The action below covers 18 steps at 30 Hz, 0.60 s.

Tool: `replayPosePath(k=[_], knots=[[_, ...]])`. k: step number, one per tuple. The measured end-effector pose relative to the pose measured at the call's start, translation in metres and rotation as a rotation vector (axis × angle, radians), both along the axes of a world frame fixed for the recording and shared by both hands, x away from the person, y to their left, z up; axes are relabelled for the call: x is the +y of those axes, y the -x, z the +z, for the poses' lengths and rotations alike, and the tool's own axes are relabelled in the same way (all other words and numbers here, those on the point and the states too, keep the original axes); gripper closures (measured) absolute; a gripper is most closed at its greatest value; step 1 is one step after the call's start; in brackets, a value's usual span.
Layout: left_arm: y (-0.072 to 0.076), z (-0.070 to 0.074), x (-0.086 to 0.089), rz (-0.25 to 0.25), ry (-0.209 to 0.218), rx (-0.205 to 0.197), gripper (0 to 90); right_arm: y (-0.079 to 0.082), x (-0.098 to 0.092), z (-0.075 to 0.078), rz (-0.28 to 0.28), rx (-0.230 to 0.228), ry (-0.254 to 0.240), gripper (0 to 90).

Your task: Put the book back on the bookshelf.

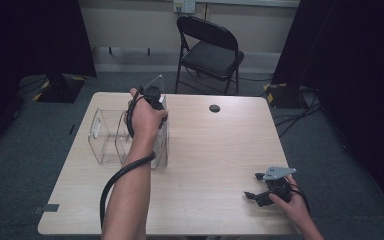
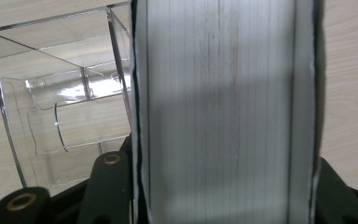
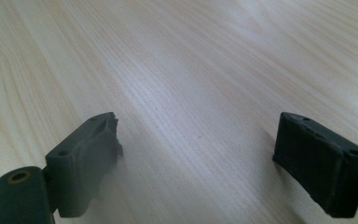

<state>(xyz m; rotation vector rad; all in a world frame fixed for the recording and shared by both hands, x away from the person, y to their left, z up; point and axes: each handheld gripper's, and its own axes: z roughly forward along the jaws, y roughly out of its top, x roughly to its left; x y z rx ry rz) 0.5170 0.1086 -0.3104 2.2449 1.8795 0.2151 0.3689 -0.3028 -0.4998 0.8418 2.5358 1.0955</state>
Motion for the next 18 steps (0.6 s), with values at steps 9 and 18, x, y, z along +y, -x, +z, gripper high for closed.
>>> replayPosePath(k=[9, 18], knots=[[0.0008, -0.0006, -0.0006, -0.003, -0.005, -0.007, 51.8, 0.0000, 0.0001, -0.0001, 0.000, 0.001, -0.001, 12.3], [0.0017, -0.0009, 0.0009, -0.008, -0.001, -0.015, 50.9, 0.0001, 0.0001, 0.0000, -0.001, 0.000, 0.000, 12.2]])
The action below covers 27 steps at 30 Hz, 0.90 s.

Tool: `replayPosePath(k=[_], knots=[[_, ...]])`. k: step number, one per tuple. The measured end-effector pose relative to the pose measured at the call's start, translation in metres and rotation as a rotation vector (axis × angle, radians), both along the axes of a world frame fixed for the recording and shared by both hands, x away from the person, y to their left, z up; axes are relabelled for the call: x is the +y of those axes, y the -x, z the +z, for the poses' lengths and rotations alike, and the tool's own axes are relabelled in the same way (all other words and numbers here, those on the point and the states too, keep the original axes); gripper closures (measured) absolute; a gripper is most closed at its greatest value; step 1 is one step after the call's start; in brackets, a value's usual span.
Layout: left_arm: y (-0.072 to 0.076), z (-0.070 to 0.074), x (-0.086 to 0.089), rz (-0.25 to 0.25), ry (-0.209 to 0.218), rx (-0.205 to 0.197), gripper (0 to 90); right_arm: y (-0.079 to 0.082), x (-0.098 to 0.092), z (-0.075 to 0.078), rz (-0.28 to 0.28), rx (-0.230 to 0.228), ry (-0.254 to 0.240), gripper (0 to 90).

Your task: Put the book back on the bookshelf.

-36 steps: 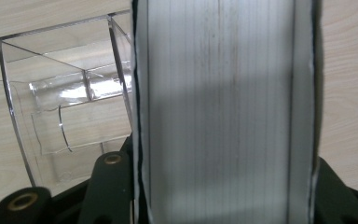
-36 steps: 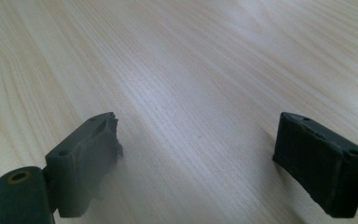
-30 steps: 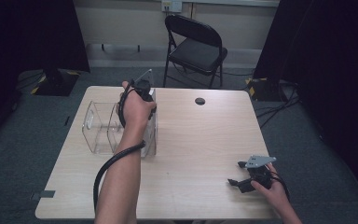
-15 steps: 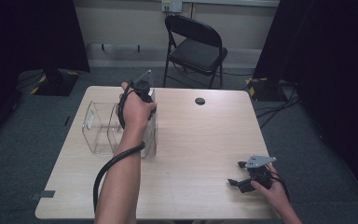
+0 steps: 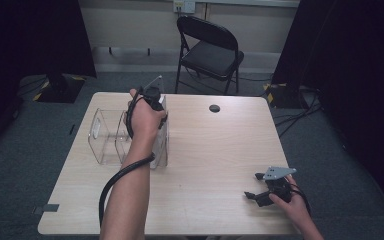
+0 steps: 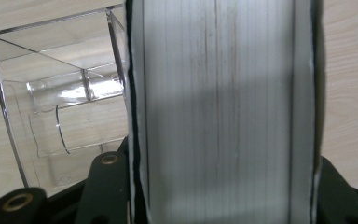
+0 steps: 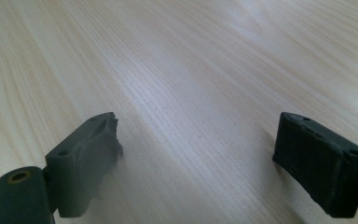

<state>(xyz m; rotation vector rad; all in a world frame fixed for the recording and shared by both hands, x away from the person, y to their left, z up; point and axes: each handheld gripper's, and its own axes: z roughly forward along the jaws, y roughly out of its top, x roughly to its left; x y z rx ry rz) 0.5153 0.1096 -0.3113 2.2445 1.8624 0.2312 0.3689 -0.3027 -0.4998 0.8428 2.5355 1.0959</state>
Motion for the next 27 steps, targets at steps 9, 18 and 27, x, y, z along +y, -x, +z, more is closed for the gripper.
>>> replayPosePath(k=[9, 18, 27], knots=[[0.001, 0.002, 0.001, -0.021, 0.015, 0.006, 48.2, 0.000, 0.000, 0.000, 0.000, 0.000, 0.000, 12.3], [0.005, 0.005, 0.005, -0.041, 0.034, -0.005, 38.1, 0.000, 0.000, 0.000, 0.000, 0.000, 0.000, 12.2], [0.012, 0.007, 0.010, -0.066, 0.032, -0.011, 31.1, 0.000, 0.000, 0.000, 0.002, 0.000, -0.002, 12.2]])
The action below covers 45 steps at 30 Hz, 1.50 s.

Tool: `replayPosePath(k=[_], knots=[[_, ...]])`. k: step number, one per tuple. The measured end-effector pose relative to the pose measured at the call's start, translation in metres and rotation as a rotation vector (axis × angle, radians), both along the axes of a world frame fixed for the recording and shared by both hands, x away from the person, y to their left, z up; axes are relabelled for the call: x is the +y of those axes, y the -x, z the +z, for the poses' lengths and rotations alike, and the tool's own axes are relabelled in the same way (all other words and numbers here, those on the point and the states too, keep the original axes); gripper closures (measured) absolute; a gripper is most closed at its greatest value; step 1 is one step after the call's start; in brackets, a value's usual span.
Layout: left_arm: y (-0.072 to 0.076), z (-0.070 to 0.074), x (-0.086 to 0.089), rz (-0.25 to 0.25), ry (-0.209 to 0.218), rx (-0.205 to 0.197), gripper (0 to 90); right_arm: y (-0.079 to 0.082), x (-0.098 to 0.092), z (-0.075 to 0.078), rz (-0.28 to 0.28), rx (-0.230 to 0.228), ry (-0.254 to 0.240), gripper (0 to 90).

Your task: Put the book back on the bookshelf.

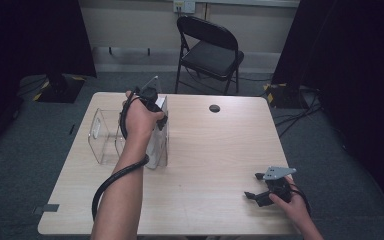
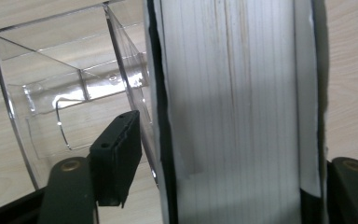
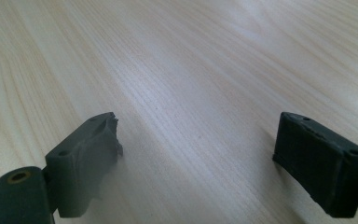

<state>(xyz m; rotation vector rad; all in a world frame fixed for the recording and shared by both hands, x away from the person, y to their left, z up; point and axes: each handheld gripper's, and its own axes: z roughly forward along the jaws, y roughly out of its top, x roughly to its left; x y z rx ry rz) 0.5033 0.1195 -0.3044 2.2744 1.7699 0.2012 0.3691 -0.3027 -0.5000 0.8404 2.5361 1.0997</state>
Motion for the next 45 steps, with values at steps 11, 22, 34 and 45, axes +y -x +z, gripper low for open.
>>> replayPosePath(k=[11, 22, 34, 45], knots=[[0.007, 0.003, 0.002, -0.028, 0.009, -0.010, 24.4, 0.000, 0.000, 0.000, 0.001, 0.000, 0.000, 12.1], [0.013, 0.006, 0.007, -0.045, 0.023, -0.015, 23.6, 0.000, 0.000, 0.000, 0.000, -0.001, 0.002, 12.1], [0.021, 0.006, 0.007, -0.074, 0.037, -0.009, 22.7, 0.000, 0.000, 0.000, 0.000, 0.001, 0.001, 12.1], [0.028, 0.007, 0.010, -0.099, 0.075, -0.010, 20.2, 0.000, 0.000, 0.000, -0.001, 0.002, 0.001, 12.1]])
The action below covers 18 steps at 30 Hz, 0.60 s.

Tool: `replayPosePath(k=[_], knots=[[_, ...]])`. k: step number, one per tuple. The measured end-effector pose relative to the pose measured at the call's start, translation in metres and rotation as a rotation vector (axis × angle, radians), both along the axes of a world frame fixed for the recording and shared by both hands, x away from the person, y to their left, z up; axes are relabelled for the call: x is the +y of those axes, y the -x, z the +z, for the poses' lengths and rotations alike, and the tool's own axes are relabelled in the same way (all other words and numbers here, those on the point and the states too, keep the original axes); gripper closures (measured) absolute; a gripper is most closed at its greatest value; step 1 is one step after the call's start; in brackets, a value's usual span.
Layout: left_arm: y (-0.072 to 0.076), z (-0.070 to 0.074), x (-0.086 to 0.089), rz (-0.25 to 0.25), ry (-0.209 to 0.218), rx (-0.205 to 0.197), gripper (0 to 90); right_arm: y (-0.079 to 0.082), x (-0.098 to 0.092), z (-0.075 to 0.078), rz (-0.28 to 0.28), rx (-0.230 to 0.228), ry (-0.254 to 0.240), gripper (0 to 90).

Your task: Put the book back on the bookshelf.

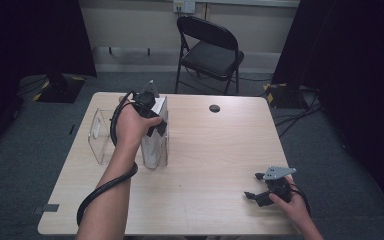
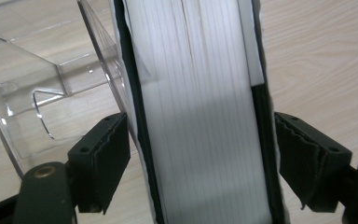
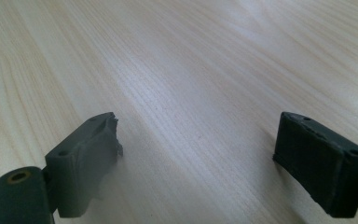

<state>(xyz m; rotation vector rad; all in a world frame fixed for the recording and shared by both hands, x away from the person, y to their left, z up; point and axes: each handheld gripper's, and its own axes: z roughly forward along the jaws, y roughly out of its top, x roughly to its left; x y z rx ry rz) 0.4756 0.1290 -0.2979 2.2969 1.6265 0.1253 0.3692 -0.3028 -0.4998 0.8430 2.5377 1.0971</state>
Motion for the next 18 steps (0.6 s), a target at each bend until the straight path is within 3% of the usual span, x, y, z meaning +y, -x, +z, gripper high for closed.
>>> replayPosePath(k=[5, 18], knots=[[0.005, -0.001, -0.001, -0.054, 0.010, -0.003, 16.1, 0.000, 0.000, 0.000, 0.001, 0.000, 0.000, 12.1], [0.015, 0.002, 0.002, -0.079, -0.004, -0.009, 16.7, 0.000, 0.000, 0.000, 0.003, 0.001, 0.000, 12.0]])
